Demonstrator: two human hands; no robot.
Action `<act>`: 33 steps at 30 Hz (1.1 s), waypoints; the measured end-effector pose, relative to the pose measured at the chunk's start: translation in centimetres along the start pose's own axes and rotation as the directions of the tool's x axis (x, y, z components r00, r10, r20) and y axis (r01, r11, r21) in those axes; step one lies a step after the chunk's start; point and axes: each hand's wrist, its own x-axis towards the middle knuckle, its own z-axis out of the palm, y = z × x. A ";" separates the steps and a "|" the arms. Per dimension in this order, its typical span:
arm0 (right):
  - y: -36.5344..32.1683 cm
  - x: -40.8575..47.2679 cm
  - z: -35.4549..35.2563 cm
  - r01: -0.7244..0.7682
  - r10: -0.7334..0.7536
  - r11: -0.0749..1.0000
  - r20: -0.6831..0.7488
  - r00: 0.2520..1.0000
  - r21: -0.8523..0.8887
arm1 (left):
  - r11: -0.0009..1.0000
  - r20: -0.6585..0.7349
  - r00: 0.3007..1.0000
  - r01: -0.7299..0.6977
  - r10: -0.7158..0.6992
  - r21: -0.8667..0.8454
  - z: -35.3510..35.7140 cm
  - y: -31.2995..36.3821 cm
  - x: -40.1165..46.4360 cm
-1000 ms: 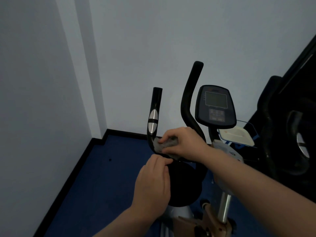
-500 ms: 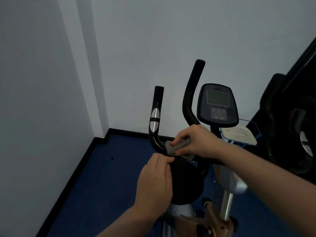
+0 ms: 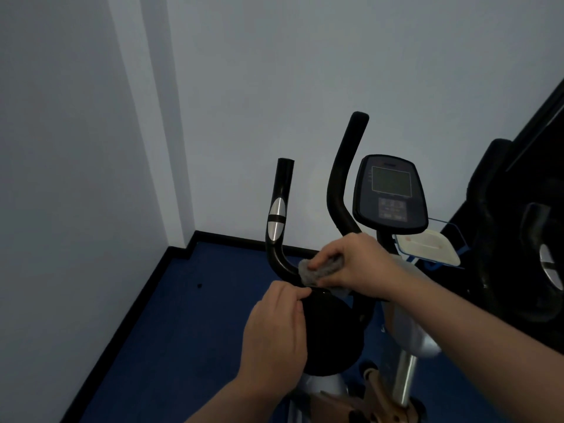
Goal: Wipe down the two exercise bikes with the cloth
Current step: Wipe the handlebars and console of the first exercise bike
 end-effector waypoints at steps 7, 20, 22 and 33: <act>-3.0 3.0 3.3 0.027 0.023 0.970 -0.204 0.979 0.243 | 0.999 0.009 1.000 0.028 -0.028 0.025 0.2 0.1 0.0; -4.3 4.4 3.2 0.124 -0.098 0.983 -0.189 0.977 0.132 | 0.998 -0.007 1.000 0.027 -0.026 0.048 0.2 0.2 0.0; -4.8 6.0 2.6 0.121 -0.087 0.987 -0.274 0.958 0.110 | 0.999 -0.009 1.000 0.014 -0.014 0.046 0.2 0.2 0.0; -4.1 8.6 1.8 0.123 -0.011 0.966 -0.443 0.897 0.226 | 0.997 0.022 1.000 0.007 -0.009 0.078 -0.1 0.2 -0.2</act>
